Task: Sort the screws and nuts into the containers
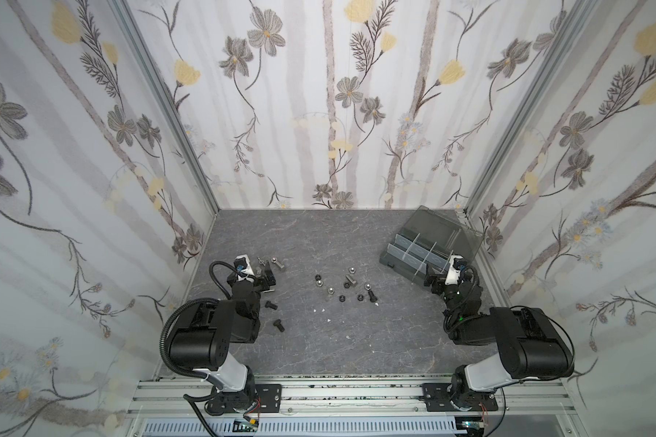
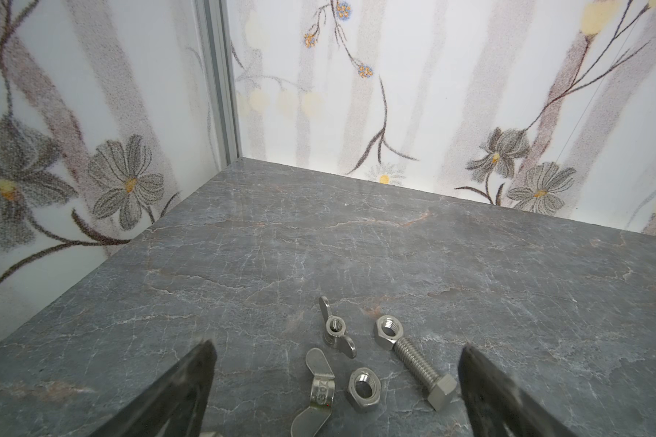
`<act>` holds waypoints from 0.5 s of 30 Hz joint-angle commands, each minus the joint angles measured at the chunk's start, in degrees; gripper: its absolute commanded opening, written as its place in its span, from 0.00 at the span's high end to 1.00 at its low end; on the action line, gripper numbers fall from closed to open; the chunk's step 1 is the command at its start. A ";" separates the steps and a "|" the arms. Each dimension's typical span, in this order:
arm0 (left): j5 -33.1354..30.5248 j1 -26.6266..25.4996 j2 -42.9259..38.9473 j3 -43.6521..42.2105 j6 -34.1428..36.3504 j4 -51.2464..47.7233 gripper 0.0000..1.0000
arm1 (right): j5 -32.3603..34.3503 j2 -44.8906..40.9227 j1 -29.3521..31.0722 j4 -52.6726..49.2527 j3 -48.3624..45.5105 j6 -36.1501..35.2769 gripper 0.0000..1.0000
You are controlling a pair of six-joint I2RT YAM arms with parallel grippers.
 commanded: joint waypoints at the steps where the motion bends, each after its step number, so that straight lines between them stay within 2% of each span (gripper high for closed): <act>1: -0.30 -0.04 0.00 0.30 -0.05 2.18 0.00 | 0.32 -0.04 -0.01 1.11 0.26 -0.24 0.00; 15: 0.15 0.44 0.05 0.37 -0.27 1.90 0.00 | 0.31 -0.04 -0.06 1.06 0.23 -0.16 0.00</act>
